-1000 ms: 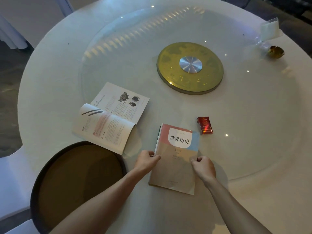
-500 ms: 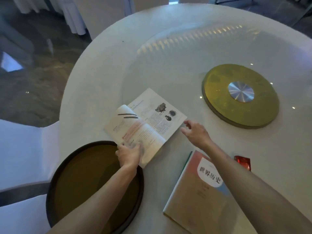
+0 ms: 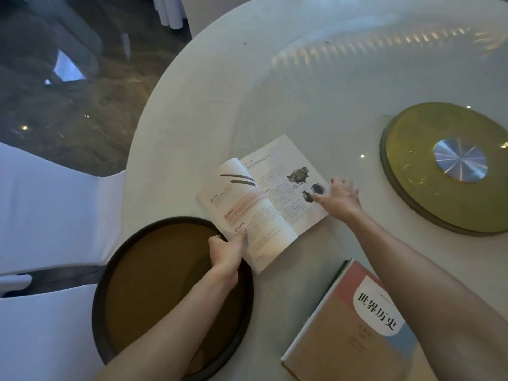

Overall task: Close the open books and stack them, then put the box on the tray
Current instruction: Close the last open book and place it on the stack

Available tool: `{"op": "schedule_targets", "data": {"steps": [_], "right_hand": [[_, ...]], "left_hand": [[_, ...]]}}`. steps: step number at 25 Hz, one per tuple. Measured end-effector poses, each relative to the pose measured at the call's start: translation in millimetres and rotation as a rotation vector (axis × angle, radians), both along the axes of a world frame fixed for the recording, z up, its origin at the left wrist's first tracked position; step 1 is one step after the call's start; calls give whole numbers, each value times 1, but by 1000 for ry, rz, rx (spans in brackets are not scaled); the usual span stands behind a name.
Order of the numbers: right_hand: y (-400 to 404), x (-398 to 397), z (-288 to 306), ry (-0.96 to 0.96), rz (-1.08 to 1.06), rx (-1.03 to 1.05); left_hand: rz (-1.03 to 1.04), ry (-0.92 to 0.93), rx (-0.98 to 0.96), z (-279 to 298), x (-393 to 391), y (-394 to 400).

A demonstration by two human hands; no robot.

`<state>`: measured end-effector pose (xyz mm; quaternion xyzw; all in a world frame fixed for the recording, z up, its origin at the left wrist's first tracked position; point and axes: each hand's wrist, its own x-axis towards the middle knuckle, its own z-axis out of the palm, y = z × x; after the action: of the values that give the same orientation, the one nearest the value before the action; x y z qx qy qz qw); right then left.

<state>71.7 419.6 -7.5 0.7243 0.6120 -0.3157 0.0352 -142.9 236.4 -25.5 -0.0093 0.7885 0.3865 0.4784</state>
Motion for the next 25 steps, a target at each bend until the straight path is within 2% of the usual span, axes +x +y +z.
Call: {"op": "schedule_targets", "data": {"steps": [2,6,11,14,16,19,22,25], "right_hand": [[-4,0,0,30,-55,-23],[-17,-6,-4,-49,-92,-32],[-34,-9,-1,231,-247,-175],[-47,-5,6,335,-271,-176],[-56,0,15,477,-324,-200],[-70,15,29,679,-398,-276],[-92,32,46,758,-403,-289],[-118,43,58,795,-498,-227]], "left_hand": [[13,30,-15,1,-1,0],[7,41,-23,6,-3,1],[58,-160,110,17,-11,-6],[73,-127,163,21,-18,-11],[70,-70,183,27,-27,-13],[-46,-8,257,43,-36,-11],[-192,59,353,67,-33,-11],[-293,108,433,90,-17,-11]]}}
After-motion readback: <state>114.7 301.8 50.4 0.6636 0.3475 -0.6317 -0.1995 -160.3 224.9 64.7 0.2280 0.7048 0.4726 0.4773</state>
